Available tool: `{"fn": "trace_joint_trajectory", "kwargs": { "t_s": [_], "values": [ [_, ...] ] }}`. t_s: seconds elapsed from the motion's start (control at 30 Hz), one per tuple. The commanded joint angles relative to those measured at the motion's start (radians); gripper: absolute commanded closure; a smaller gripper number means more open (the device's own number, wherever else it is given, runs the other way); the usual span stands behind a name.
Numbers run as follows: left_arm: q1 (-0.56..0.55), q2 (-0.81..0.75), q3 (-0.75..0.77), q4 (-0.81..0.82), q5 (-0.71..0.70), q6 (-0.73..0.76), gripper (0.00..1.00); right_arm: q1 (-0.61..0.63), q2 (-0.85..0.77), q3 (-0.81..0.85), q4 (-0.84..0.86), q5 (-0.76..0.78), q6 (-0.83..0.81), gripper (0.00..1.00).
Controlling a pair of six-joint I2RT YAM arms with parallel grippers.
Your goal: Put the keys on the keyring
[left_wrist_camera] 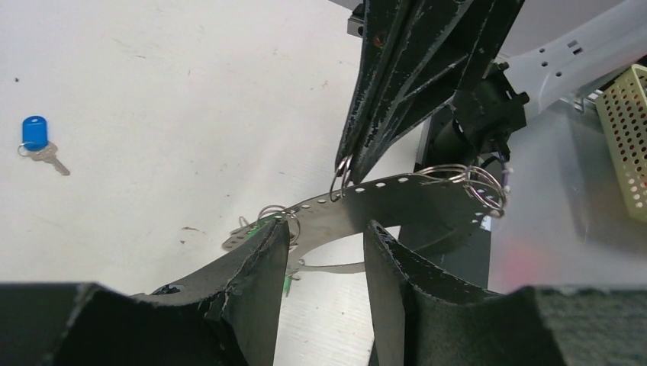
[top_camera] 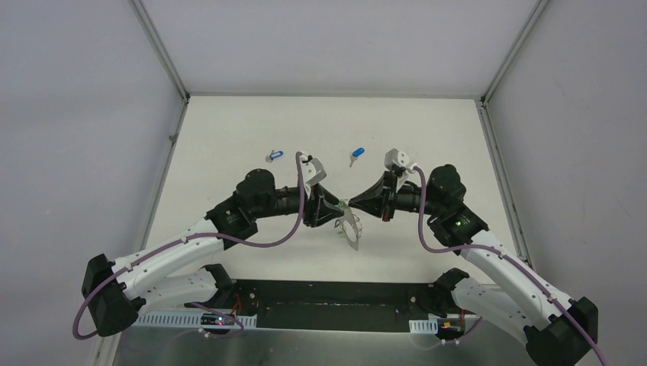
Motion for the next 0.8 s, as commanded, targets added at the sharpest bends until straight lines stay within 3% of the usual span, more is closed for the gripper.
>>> {"fn": "trace_joint_trajectory", "kwargs": {
  "t_s": [0.0, 0.1, 0.23, 0.57, 0.63, 0.77],
  "values": [
    [-0.012, -0.026, 0.054, 0.013, -0.063, 0.041, 0.58, 0.004, -0.010, 0.003, 0.072, -0.028, 0.016, 1.00],
    [-0.013, -0.010, 0.069, 0.019, -0.032, 0.043, 0.59, 0.005, -0.006, 0.001, 0.081, -0.042, 0.019, 1.00],
    [-0.014, 0.015, 0.082, 0.047, 0.026, 0.052, 0.72, 0.005, -0.002, 0.002, 0.089, -0.052, 0.022, 1.00],
    [-0.028, 0.047, 0.103, 0.064, 0.054, 0.064, 0.69, 0.005, -0.009, 0.000, 0.093, -0.058, 0.022, 1.00],
    [-0.030, 0.050, 0.103, 0.064, 0.063, 0.069, 0.73, 0.005, -0.009, -0.001, 0.096, -0.058, 0.022, 1.00],
    [-0.031, 0.057, 0.107, 0.065, 0.076, 0.079, 0.93, 0.005, -0.007, 0.002, 0.098, -0.061, 0.021, 1.00]
  ]
}}
